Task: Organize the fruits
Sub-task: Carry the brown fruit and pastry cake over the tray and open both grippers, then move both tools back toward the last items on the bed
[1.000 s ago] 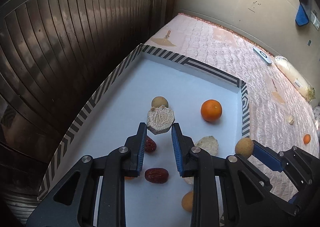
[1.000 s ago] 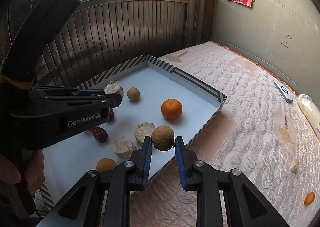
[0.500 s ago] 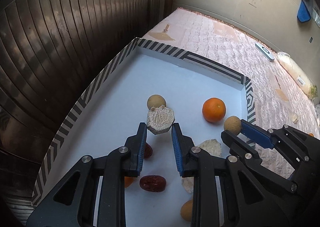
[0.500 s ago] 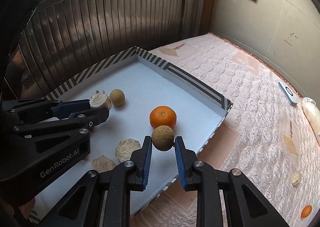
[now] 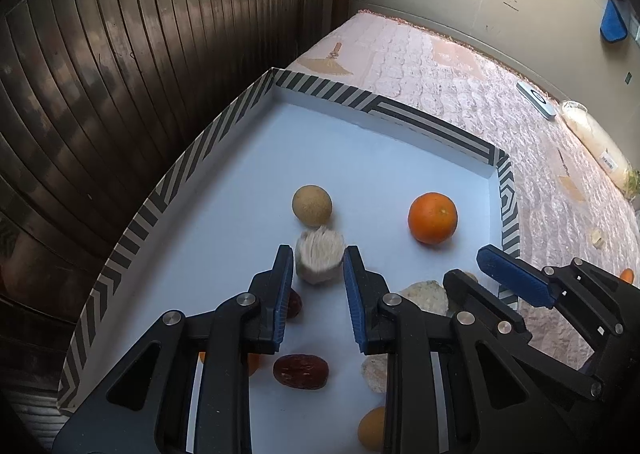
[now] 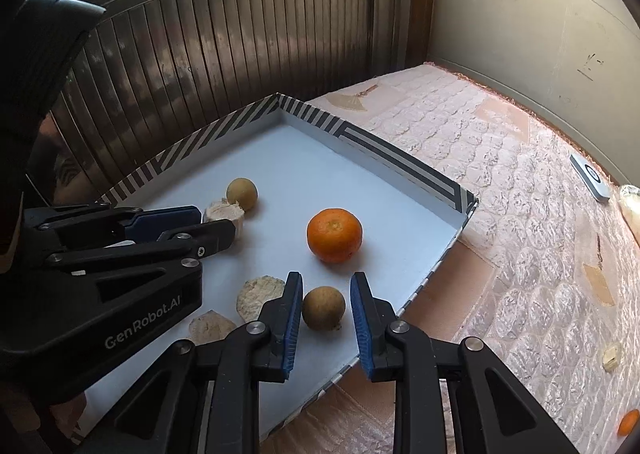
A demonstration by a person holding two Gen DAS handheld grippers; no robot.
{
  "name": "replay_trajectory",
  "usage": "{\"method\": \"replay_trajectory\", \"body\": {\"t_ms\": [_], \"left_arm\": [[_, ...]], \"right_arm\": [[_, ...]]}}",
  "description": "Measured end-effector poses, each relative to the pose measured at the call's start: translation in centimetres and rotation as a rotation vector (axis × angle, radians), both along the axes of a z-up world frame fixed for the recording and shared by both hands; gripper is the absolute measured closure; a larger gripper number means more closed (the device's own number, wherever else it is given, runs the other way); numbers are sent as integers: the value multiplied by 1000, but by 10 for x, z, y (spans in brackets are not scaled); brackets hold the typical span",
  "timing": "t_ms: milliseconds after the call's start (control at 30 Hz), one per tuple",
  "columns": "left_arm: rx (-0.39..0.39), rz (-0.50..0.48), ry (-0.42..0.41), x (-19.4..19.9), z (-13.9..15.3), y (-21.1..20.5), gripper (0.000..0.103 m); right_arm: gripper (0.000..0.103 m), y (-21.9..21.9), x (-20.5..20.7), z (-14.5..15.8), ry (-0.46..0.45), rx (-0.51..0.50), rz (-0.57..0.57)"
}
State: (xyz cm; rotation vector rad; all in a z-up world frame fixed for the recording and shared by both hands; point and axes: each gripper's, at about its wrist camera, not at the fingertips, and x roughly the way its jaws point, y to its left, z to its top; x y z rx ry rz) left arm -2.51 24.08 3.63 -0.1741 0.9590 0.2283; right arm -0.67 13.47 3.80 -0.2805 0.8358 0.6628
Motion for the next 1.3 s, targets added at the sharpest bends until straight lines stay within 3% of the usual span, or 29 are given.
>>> {"method": "replay_trajectory", "body": {"t_ms": [67,233,400,733,1300], "left_arm": [[3,-1,-5,-1,1,-1,75],[21,14,-39,-7,8,-3,53],[54,35,-74,-14,16,-6,53],[72,12,-103,-24,26,-25,53],[77,-155,-107,-18,29,-111,53]], "right_arm": [[79,-4,-3,2,0,12,-5],[71,-15,-12,10,-10,51,-31],[58,-25,-21,17,-42,59,-75],[58,-53,-27,22,-54,78,-159],[58,-140,-39,22,-56,78,-341]]}}
